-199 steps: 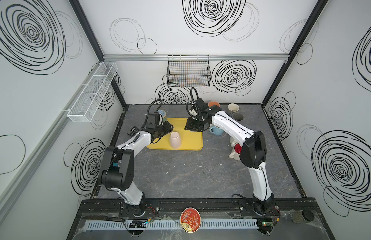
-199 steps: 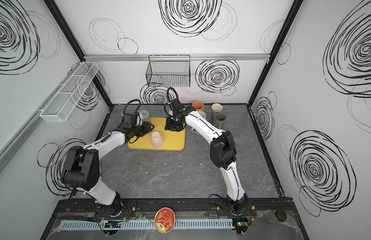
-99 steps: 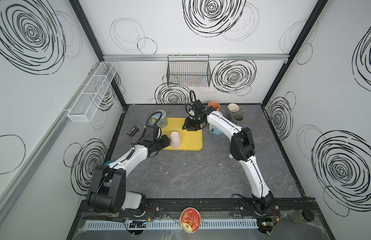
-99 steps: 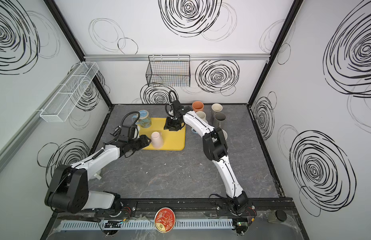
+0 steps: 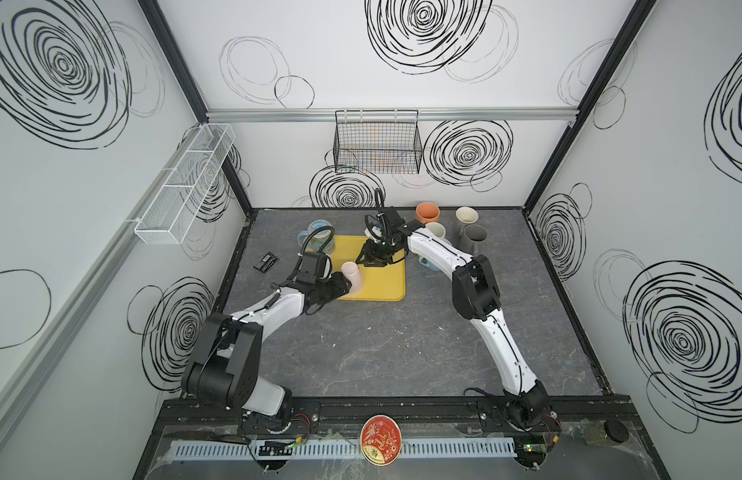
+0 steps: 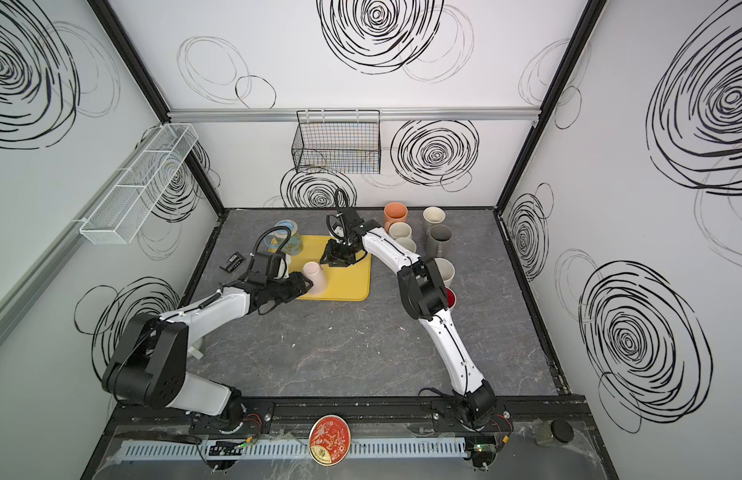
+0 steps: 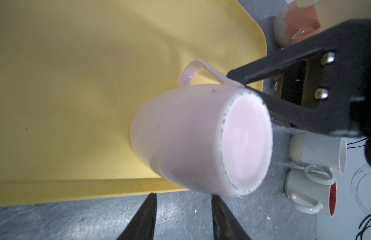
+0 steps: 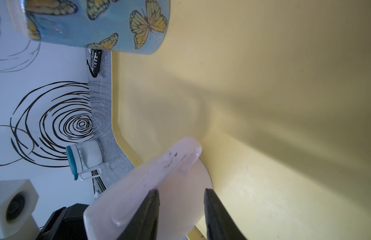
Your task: Turn the mug right side up
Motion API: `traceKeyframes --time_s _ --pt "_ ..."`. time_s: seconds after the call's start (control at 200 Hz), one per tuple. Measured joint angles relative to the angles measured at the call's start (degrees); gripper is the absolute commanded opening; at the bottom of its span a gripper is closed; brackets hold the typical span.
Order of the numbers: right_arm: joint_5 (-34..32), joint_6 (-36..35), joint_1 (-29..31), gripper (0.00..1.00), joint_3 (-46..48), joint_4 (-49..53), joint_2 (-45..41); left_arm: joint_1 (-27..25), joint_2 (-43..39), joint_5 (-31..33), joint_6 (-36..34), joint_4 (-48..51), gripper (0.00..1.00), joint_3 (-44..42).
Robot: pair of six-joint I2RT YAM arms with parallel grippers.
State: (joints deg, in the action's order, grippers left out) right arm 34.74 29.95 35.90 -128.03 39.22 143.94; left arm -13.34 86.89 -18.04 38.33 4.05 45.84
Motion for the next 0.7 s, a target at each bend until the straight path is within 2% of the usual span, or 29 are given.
traceKeyframes --time_s 0.33,0.505,0.7 --pt "-2.3 -0.6 0.3 0.40 15.9 -2.1 -9.0 0.8 4.3 -0.3 -0.4 0.3 0.45 7.5" --pt "-3.8 -0.7 0.3 0.40 19.5 -2.8 -12.5 2.8 4.4 -0.4 -1.4 1.1 0.46 10.0" --pt "-5.8 -0.7 0.3 0.40 20.5 -3.1 -15.0 8.2 4.9 -1.2 -1.7 2.2 0.46 12.1"
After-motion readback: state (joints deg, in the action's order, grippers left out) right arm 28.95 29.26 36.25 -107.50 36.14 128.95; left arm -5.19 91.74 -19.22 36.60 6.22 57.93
